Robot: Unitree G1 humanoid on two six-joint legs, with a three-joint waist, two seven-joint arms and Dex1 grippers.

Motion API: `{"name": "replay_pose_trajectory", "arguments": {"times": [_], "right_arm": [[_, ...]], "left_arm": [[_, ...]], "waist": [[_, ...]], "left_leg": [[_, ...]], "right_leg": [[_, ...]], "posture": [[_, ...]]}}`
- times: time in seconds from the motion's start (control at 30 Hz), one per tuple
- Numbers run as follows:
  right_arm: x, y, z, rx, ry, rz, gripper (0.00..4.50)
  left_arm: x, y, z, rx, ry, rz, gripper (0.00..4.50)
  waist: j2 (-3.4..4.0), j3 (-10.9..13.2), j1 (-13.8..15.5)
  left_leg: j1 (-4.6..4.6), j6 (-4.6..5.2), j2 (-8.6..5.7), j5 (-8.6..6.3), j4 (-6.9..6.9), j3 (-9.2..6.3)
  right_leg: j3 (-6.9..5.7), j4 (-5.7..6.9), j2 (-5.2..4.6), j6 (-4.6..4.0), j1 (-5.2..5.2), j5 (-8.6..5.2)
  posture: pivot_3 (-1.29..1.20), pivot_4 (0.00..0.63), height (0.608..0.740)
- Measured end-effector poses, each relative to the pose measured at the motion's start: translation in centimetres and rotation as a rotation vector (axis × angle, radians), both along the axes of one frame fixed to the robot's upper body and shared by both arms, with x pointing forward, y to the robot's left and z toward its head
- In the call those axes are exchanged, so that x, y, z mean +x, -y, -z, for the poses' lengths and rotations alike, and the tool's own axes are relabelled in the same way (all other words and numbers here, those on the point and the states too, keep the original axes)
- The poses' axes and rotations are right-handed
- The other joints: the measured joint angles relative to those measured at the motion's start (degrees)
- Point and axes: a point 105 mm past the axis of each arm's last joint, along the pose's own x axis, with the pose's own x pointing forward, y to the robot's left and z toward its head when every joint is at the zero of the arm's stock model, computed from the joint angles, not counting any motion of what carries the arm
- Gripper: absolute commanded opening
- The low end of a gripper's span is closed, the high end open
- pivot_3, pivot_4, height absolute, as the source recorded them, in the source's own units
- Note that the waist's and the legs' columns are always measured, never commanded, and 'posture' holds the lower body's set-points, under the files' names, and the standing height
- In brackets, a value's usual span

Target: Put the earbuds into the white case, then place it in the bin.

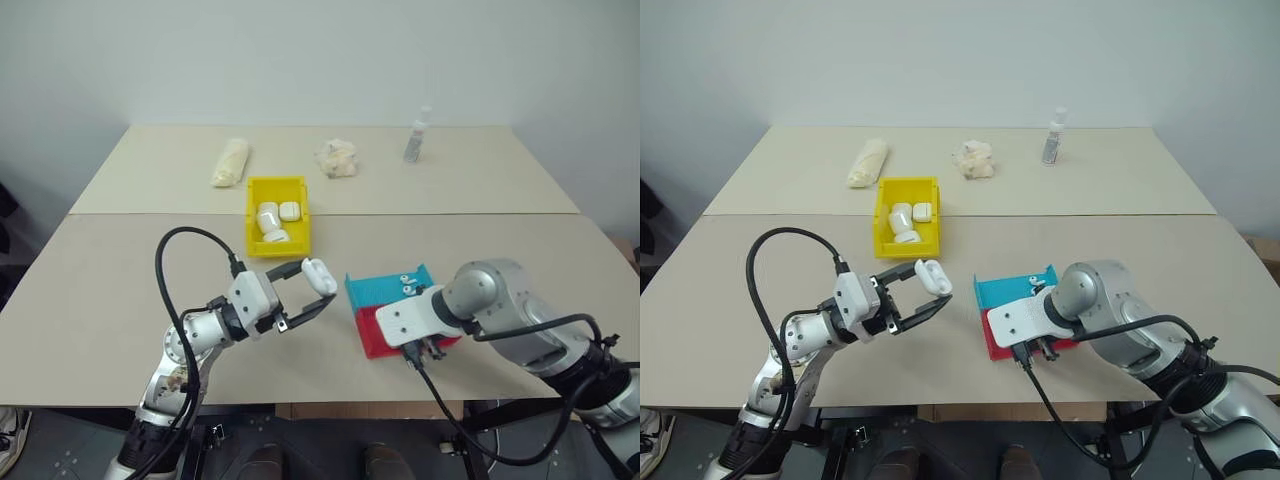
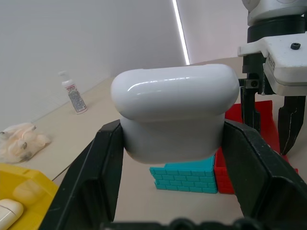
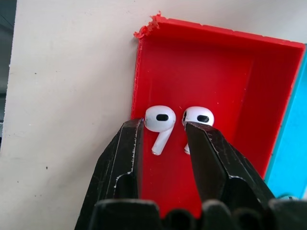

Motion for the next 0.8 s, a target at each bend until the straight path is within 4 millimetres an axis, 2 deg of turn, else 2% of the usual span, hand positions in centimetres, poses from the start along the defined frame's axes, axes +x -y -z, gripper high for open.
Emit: {"name": "replay_pose_trajectory", "arguments": {"times": [0.8], "right_arm": [[0.21, -0.02, 0.63, 0.001, -0.006, 0.011, 1.77]], "left_arm": [[-0.05, 0.17, -0.11, -0.001, 0.004, -0.005, 2.76]], "waist": [[0.00, 0.0, 0.0]], "left_leg": [[0.01, 0.00, 0.00, 0.00, -0.01, -0.01]], "right_leg": [[-0.01, -0.02, 0.00, 0.00, 0.00, 0.00]], "posture": [[0.00, 0.150, 0.740]]}}
